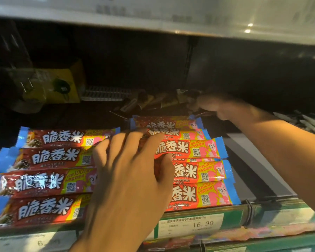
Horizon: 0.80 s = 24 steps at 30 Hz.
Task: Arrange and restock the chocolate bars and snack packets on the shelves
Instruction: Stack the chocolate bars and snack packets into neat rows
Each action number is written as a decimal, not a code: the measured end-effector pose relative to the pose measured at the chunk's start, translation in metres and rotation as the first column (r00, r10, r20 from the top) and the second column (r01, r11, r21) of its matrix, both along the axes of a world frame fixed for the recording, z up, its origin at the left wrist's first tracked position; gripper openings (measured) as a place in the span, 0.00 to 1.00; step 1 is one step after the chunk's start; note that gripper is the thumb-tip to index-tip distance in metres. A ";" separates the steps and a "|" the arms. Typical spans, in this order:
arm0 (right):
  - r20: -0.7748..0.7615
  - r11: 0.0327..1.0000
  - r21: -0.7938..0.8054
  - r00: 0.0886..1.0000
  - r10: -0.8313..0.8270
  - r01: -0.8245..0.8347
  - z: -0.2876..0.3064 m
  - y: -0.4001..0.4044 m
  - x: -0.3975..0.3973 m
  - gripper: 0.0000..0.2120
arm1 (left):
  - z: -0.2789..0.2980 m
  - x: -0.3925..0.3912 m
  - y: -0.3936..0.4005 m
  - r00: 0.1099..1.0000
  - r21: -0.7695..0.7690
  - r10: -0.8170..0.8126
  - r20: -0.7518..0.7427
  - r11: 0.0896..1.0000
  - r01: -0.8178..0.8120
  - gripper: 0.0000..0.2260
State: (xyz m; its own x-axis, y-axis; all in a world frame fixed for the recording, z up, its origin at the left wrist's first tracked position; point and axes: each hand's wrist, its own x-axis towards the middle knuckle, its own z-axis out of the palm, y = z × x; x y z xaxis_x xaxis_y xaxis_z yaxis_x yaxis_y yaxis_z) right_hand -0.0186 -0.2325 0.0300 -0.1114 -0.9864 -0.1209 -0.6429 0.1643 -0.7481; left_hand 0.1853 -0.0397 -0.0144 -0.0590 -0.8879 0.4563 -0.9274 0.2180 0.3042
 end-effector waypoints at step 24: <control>0.653 0.981 -0.037 0.748 -0.120 0.190 0.019 0.116 -0.018 0.10 | 0.053 0.042 -0.135 0.961 0.413 0.041 -0.274 0.907 0.079 0.11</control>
State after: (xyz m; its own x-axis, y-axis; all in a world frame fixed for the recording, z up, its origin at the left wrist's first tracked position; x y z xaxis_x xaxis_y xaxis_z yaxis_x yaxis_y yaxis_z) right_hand -0.0369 -0.1169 0.0489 -0.1940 -0.9726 -0.1278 0.0261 0.1252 -0.9918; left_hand 0.2275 -0.1749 0.0384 -0.0061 -0.9989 0.0457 -0.7930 0.0326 0.6083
